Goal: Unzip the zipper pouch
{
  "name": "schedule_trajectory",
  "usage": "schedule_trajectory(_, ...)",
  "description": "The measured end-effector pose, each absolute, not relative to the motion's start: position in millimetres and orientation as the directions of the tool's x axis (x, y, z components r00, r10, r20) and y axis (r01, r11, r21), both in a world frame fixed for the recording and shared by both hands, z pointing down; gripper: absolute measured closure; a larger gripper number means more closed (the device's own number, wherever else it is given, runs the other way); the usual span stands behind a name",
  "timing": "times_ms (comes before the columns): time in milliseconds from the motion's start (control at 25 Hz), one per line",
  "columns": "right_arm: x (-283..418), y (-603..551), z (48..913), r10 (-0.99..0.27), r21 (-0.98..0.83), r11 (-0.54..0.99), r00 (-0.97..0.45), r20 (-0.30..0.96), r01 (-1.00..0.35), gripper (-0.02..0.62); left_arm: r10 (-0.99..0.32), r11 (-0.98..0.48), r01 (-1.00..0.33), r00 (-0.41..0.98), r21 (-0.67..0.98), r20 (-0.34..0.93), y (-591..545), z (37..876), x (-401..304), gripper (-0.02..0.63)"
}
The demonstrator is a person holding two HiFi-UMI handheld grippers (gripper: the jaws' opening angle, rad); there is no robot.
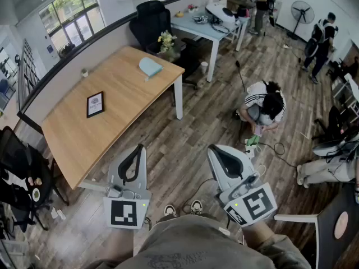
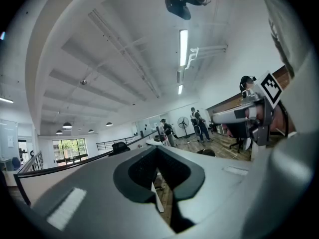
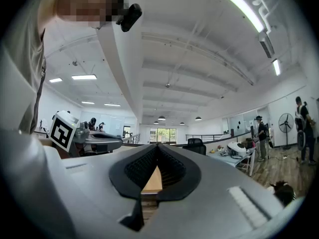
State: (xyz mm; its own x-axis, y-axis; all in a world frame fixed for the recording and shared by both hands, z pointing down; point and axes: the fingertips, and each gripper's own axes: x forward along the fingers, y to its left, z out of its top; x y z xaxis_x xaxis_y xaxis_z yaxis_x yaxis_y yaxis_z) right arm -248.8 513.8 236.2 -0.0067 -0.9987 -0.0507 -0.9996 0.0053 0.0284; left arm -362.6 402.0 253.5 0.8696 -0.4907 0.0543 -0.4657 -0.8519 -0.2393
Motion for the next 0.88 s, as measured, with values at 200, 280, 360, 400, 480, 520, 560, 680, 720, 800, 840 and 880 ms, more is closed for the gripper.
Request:
schedule_trajectory(200,-231.6,521.3,243.0,-0.998,0.000,-0.022,0.022,-0.050,-1.000,0.584,-0.498,-0.846,-0.465,0.864,-0.261,0.074,408.0,258.1,-354.1,0.607)
schedule_trajectory(280,-225.4,523.8,242.5,-0.998,-0.004,-0.016,0.017,-0.059,-1.000,0.584,-0.490,-0.852,-0.459,0.868,-0.253,0.074,410.6,259.4,-346.8,0.607)
schedule_trajectory(360,-219.1,525.1,243.0,-0.998,-0.005,-0.011,0.011,-0.064,-1.000,0.584,-0.483,-0.858,-0.456,0.873,-0.236,0.071,412.6,260.6,-339.7,0.607)
schedule_trajectory(400,-215.8,525.4,243.4,-0.998,-0.006,-0.006,0.007,-0.066,-1.000,0.584,-0.483,-0.859,-0.456,0.873,-0.233,0.070,413.2,261.1,-336.3,0.607)
schedule_trajectory(480,-209.4,526.7,243.5,-0.998,-0.007,0.003,-0.002,-0.071,-1.000,0.584,-0.485,-0.858,-0.459,0.872,-0.233,0.069,415.1,261.7,-329.2,0.607)
schedule_trajectory(520,-206.3,527.9,243.2,-0.997,-0.006,0.008,-0.007,-0.073,-1.000,0.584,-0.487,-0.856,-0.460,0.871,-0.235,0.070,416.6,261.9,-325.6,0.607)
schedule_trajectory(560,-203.1,529.6,243.1,-0.997,-0.005,0.012,-0.012,-0.075,-1.000,0.584,-0.489,-0.855,-0.462,0.869,-0.236,0.071,418.5,262.3,-322.1,0.607)
schedule_trajectory(680,-192.6,534.7,244.3,-0.997,0.001,0.023,-0.023,-0.079,-1.000,0.584,-0.503,-0.847,-0.475,0.861,-0.239,0.073,423.8,263.9,-313.2,0.607)
schedule_trajectory(720,-189.2,535.7,245.0,-0.997,0.004,0.026,-0.026,-0.079,-1.000,0.584,-0.509,-0.843,-0.480,0.858,-0.240,0.069,424.9,263.9,-310.8,0.607)
schedule_trajectory(800,-183.6,538.4,246.2,-0.996,0.008,0.031,-0.031,-0.081,-1.000,0.584,-0.518,-0.837,-0.491,0.854,-0.241,0.059,427.8,263.7,-307.8,0.607)
schedule_trajectory(840,-181.1,540.3,246.6,-0.996,0.009,0.031,-0.032,-0.084,-0.999,0.584,-0.522,-0.834,-0.496,0.851,-0.241,0.054,429.5,263.6,-307.3,0.607)
schedule_trajectory(880,-178.3,542.1,246.7,-0.996,0.010,0.030,-0.031,-0.088,-0.999,0.584,-0.526,-0.831,-0.502,0.849,-0.240,0.048,430.8,263.0,-307.0,0.607)
